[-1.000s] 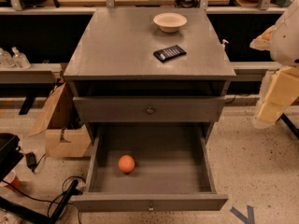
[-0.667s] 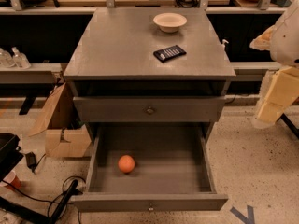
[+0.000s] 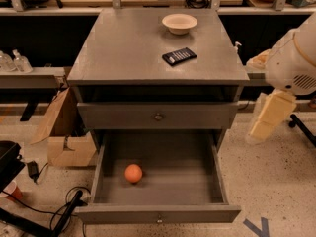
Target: Pick orange from middle drawer and place on counter
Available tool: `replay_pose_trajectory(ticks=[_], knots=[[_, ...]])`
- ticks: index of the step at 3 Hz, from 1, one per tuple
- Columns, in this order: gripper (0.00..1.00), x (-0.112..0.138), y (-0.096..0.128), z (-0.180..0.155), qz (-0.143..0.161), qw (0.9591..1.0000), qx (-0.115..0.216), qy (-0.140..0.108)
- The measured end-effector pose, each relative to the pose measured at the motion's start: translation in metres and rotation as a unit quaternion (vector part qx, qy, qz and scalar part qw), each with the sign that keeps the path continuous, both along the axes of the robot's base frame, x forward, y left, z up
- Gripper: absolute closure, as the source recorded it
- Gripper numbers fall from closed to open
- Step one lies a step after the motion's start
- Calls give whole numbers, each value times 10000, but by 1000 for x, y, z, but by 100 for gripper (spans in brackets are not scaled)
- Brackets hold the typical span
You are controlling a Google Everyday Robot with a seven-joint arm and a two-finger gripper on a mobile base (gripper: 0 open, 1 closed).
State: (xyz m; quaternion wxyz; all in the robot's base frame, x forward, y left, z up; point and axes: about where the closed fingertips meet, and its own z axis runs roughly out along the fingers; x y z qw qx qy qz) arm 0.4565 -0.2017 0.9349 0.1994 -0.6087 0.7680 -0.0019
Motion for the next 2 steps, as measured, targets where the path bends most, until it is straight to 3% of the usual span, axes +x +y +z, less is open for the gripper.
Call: replay_pose_trajectory(ticks=[1, 2], knots=[[0, 27, 27, -74, 220, 9958, 890, -63], [0, 51, 50, -116, 323, 9883, 1475, -206]])
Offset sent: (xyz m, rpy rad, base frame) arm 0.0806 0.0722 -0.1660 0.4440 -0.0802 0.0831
